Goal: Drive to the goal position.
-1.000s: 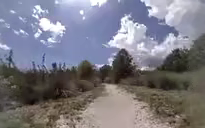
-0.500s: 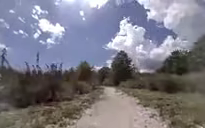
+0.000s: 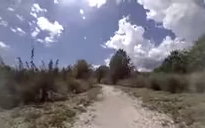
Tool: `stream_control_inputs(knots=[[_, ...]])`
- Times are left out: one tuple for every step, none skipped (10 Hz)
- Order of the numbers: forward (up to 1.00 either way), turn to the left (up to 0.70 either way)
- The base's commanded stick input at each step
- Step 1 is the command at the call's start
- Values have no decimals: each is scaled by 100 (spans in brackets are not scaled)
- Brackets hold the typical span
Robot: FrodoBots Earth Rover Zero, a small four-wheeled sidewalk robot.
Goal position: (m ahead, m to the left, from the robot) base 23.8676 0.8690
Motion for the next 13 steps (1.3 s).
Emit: stream_control_inputs(knots=[[70,0],[70,0],[70,0],[70,0],[70,0],[70,0],[70,0],[70,0],[70,-15],[70,-30],[70,-35],[70,-12],[70,0]])
